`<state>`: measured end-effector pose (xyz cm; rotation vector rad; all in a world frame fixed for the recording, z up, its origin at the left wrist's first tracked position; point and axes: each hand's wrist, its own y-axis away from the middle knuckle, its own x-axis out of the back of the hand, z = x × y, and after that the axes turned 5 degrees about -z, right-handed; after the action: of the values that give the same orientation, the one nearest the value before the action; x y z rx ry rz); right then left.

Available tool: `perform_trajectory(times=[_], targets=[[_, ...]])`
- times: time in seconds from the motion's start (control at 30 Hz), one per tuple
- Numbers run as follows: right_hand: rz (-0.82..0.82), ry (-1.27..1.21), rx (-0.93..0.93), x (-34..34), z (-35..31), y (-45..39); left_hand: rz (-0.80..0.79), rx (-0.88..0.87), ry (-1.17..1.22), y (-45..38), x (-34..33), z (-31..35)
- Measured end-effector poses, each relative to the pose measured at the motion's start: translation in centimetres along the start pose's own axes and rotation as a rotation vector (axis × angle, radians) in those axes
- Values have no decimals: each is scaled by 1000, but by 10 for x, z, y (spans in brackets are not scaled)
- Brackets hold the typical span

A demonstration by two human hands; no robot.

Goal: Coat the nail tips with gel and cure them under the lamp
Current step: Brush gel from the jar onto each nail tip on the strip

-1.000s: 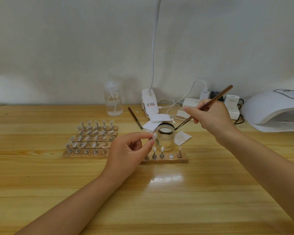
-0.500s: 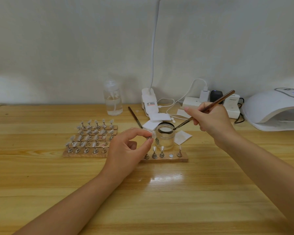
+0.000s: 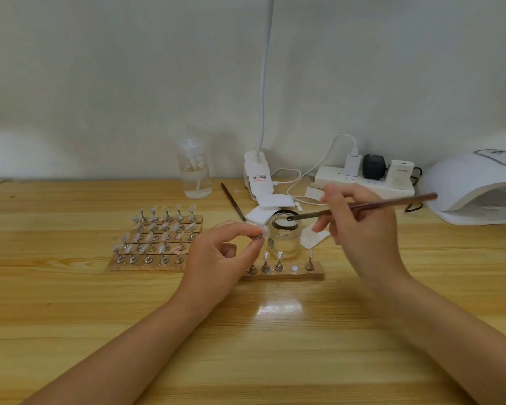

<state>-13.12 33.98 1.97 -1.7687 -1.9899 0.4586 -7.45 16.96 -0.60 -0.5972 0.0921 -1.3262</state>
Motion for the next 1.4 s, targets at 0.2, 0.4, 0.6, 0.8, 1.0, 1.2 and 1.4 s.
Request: perform_trajectory(times=[0.2,0.4,0.6,0.8,1.0,1.2,1.4], targets=[[-142,167,291,-9,2,20,0,0,-7,-1,0,-4],[-148,202,395,-13,3,26,-18,-8,-29,-2,0,-4],[-151,215,394,-15,7,27,-23,1,-29,-2,0,-4],[-147,256,424,-15,8,27,-31,9,-41,-2,0,-3],[-150,251,412,-14,10,28,-30,12,-44,-2,0,-3],[-150,214,393,-12,12,28,-28,21,-40,-2,0,-4],[-159,171,360,-9,12,29,-28,27,-31,-2,0,-5]])
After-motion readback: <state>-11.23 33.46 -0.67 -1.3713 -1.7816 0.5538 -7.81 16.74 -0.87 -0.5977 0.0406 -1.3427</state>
